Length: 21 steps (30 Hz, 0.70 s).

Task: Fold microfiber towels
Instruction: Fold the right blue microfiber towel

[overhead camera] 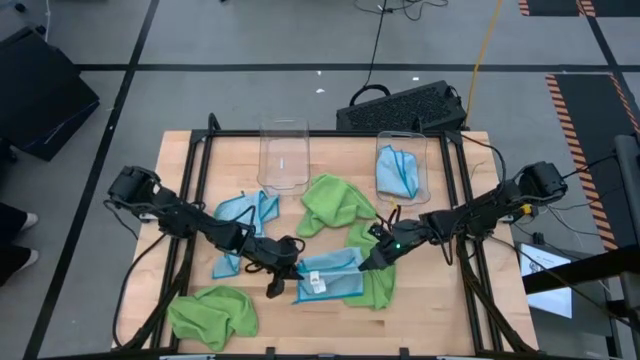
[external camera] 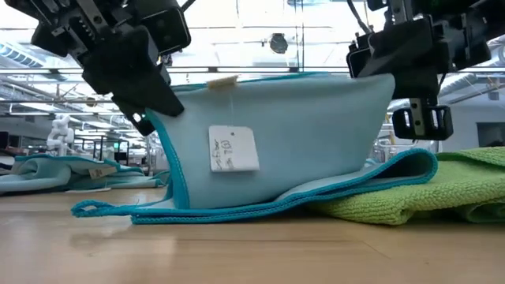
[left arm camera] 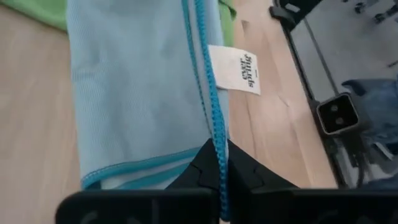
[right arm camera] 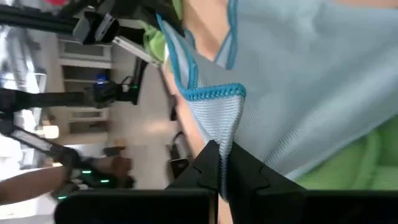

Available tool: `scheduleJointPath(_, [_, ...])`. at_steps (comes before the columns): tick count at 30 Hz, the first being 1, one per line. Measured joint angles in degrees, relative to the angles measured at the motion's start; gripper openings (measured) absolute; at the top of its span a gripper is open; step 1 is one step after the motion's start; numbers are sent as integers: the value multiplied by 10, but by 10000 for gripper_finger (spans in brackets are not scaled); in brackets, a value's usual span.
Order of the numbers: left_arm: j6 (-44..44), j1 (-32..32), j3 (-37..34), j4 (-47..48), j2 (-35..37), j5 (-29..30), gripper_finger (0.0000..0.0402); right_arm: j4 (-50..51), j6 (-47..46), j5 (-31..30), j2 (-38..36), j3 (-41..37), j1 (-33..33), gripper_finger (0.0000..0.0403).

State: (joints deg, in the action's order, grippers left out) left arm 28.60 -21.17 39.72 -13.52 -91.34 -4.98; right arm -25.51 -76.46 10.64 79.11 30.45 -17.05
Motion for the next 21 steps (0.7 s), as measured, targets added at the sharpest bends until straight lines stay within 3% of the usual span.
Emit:
scheduleJointPath(6, [-9,10,1,29,23,57,3,10,40,-87,0,-1,-7,6])
scheduleJointPath(11, [-13,18,-1,74,78,154,4,-1,50,-155,0,-2,1,6])
scheduleJointPath(15, [-22,35,1,112,133,206,5,-23,70,-165,0,-1,18,6])
scheduleJointPath(21, [-49,59,0,149,184,212,5,-47,101,-166,-1,0,50,6])
